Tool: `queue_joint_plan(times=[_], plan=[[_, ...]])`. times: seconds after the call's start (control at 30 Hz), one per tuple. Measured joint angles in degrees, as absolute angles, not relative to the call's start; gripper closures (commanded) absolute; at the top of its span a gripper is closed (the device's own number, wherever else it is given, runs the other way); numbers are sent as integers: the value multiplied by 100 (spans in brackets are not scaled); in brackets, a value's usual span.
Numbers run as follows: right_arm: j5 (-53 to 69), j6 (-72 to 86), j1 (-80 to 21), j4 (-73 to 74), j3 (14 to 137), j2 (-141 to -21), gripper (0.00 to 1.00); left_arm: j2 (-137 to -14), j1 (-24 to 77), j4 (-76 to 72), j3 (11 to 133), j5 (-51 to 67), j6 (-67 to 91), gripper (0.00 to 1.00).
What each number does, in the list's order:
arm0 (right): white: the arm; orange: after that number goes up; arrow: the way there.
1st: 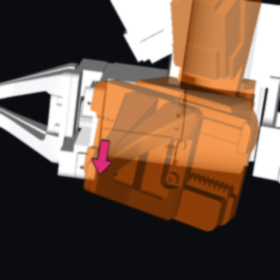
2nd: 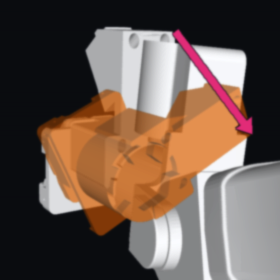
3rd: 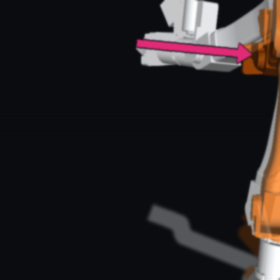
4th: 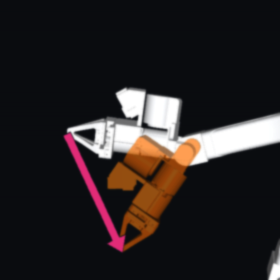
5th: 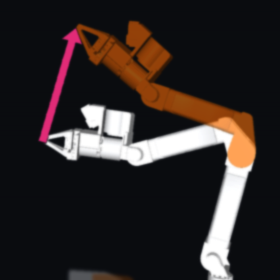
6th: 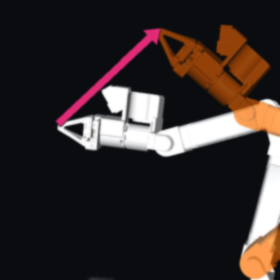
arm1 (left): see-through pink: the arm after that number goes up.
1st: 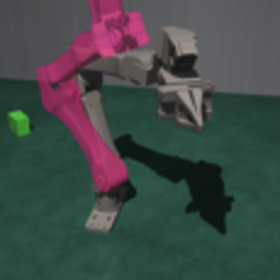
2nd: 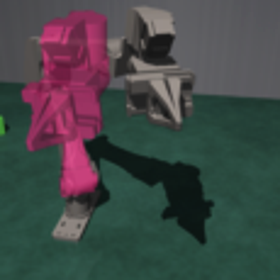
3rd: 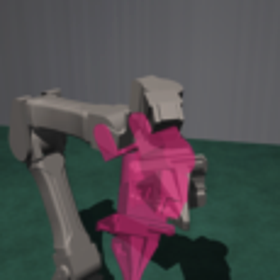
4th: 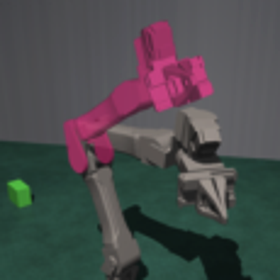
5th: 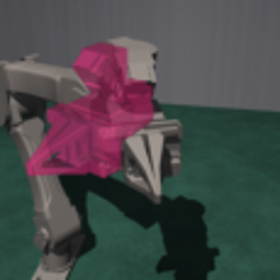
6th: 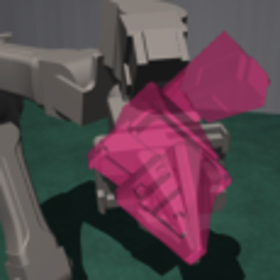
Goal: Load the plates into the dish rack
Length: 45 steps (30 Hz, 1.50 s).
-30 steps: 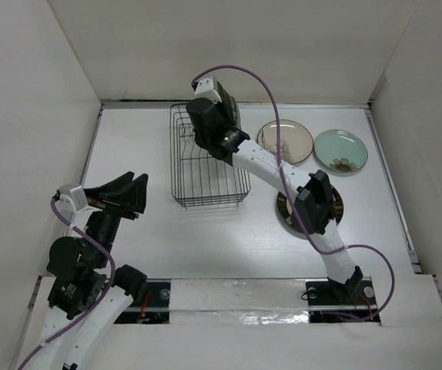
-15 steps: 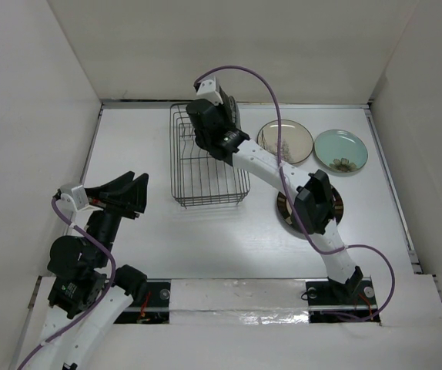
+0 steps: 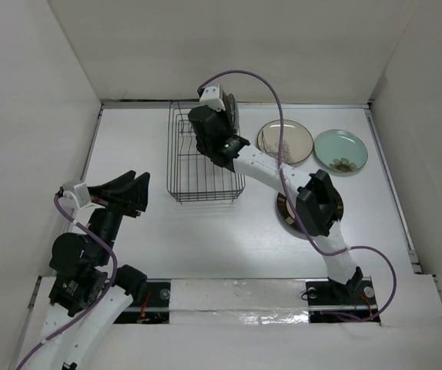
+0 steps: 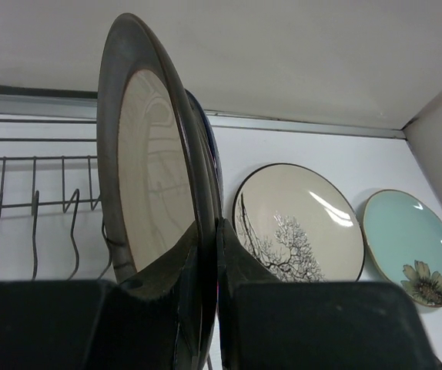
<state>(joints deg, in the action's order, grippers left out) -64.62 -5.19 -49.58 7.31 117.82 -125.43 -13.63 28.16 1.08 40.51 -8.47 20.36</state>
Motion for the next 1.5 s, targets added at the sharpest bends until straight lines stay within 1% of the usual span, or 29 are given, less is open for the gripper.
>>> queue_joint_plan(times=[0.2, 0.53, 0.7, 0.8, 1.0, 1.13, 1.2, 1.33, 1.5], plan=[[-6567, -738, -5000, 478, 11614, -12495, 100, -1369, 2816, 108, 4051, -843, 2038, 55], [-6936, -530, -5135, 775, 11614, -12497, 100, -1393, 2821, 106, 4051, -784, 2045, 55], [-7072, -720, -5140, 576, 11598, -12497, 100, -1415, 2860, 106, 4049, -777, 2045, 55], [-7225, -1068, -5140, 228, 11598, -12549, 100, -1413, 2873, 106, 4049, -777, 2045, 55], [-7559, -2532, -5146, -1409, 11566, -12890, 100, -1415, 2910, 106, 4049, -777, 2045, 55], [-7616, -2884, -5181, -1831, 11563, -13002, 100, -1413, 2969, 106, 4049, -779, 2045, 55], [-7588, -2657, -5186, -1570, 11598, -13015, 100, -1413, 2980, 106, 4049, -784, 2045, 55], [-7253, -1555, -5177, -309, 11904, -13137, 100, -1413, 2989, 108, 4049, -784, 2045, 55], [-6943, -582, -5142, 587, 12001, -13286, 100, -1413, 2989, 106, 4049, -781, 2045, 55]])
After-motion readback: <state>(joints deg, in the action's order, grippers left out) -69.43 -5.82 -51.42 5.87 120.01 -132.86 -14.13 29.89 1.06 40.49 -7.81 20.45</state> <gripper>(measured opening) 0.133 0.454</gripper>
